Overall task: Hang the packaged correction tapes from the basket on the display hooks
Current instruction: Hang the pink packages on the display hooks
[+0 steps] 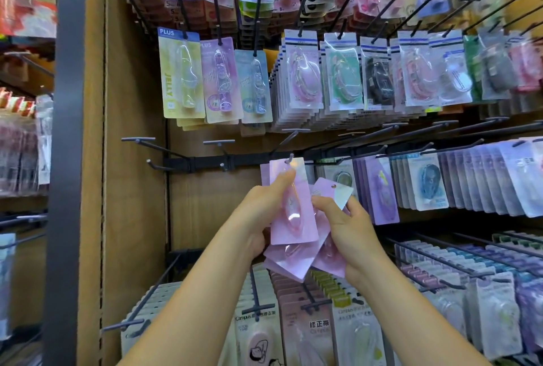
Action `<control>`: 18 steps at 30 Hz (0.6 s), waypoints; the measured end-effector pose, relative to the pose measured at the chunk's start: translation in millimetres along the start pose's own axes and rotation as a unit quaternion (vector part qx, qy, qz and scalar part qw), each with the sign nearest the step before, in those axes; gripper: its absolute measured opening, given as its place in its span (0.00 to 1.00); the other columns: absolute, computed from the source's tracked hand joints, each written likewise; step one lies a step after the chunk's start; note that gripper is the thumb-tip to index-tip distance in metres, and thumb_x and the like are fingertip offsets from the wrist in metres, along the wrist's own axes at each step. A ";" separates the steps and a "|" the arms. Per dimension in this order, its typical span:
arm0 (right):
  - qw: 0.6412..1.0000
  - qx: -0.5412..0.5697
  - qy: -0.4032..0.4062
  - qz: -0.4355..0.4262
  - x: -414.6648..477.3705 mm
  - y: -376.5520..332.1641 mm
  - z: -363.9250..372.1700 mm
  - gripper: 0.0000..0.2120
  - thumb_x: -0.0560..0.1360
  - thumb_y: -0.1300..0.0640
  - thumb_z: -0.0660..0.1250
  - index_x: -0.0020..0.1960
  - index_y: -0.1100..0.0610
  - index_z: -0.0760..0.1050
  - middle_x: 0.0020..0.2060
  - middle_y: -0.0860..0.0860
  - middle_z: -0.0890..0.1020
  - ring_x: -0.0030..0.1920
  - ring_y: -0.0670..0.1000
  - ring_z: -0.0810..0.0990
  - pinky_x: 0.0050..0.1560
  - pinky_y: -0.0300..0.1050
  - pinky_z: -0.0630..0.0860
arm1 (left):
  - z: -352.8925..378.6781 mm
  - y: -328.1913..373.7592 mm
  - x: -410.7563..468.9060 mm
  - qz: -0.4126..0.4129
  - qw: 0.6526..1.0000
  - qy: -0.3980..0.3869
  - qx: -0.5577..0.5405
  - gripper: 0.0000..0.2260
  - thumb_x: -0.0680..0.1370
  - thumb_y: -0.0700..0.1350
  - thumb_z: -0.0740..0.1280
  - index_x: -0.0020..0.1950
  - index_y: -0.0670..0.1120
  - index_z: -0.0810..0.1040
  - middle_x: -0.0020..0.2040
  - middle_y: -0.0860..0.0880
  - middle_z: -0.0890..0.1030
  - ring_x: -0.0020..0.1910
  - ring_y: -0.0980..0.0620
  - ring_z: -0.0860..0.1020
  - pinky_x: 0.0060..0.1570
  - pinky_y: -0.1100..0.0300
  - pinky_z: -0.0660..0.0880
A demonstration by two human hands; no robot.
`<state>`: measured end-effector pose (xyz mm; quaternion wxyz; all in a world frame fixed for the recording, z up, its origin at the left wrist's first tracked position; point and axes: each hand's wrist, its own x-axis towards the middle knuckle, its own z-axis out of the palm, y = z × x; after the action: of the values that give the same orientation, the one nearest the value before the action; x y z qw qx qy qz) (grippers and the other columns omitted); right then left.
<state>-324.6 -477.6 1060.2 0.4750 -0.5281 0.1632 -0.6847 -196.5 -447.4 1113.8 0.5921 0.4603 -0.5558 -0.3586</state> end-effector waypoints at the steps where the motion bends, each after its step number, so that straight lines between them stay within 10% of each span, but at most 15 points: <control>1: 1.000 0.000 0.001 0.001 -0.1 1.7 -0.8 0.05 0.74 0.61 0.72 0.49 0.54 0.80 0.45 0.57 0.86 0.42 0.58 0.85 0.47 0.57 0.79 | -2.2 -4.7 -3.8 -0.002 1.000 -0.023 -0.008 0.19 0.77 0.54 0.70 0.57 0.39 0.82 0.50 0.40 0.85 0.49 0.41 0.84 0.57 0.46 0.79; 10: 0.996 -0.021 0.081 -0.034 -10.5 -2.1 -26.7 0.07 0.76 0.63 0.69 0.53 0.56 0.77 0.31 0.47 0.79 0.23 0.43 0.75 0.24 0.36 0.70 | -9.8 -29.5 -5.7 -0.011 0.997 -0.048 -0.052 0.16 0.77 0.51 0.70 0.58 0.40 0.82 0.54 0.40 0.84 0.50 0.41 0.83 0.55 0.45 0.80; 18: 0.992 -0.054 0.097 -0.065 -26.9 -17.5 -68.9 0.11 0.75 0.59 0.71 0.55 0.49 0.78 0.42 0.48 0.84 0.45 0.56 0.83 0.45 0.56 0.80 | -9.7 -36.6 29.3 -0.028 0.999 0.007 0.031 0.17 0.77 0.51 0.71 0.58 0.38 0.80 0.52 0.43 0.85 0.44 0.49 0.83 0.35 0.59 0.80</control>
<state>-393.8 -466.0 1030.8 0.3826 -0.4934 0.2107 -0.7521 -180.1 -485.1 1089.3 0.5707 0.4964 -0.5497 -0.3546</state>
